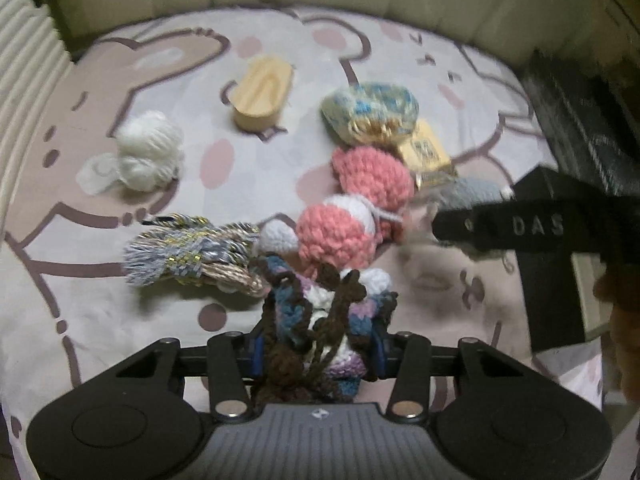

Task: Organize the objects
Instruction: 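Grasp the brown crocheted bundle with the left tool while the right tool grasps the grey mouse, then carry the brown bundle and grey mouse toward the black box with both tools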

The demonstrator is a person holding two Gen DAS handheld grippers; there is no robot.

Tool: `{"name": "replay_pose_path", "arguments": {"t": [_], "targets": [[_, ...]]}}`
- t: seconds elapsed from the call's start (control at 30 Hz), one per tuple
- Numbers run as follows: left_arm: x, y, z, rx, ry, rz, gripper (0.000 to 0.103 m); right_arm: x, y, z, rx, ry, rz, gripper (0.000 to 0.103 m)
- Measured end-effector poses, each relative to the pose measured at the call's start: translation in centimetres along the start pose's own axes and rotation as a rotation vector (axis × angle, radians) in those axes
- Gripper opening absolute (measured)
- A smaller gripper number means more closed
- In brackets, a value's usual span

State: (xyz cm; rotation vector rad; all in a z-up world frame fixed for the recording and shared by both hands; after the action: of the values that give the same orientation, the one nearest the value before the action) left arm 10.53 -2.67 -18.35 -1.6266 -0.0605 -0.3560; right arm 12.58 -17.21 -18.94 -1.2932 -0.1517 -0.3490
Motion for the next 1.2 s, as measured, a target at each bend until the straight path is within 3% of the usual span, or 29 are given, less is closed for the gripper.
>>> {"name": "replay_pose_path", "arguments": {"t": [0.47, 1.2], "targets": [[0.3, -6.4, 1.5, 0.042, -0.126, -0.163, 0.047, -1.9, -6.0, 0.7, 0.002, -0.013, -0.11, 0.055], [0.0, -10.5, 1.0, 0.06, -0.15, -0.286, 0.047, -3.2, -11.0, 1.4, -0.03, -0.077, -0.227, 0.055]]}}
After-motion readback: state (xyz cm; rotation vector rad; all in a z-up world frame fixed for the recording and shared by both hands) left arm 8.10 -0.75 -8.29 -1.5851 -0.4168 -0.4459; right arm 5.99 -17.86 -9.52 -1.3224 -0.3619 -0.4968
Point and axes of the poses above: each gripper's, at about its wrist camera, not at the fingertips, and y roughly the way its jaws point, z to its left, x to its top, the point moved 8 cm from there along y, roughly the way its jaws point, and after that the axes turned 7 degrees about x, right-handed, at the moved point
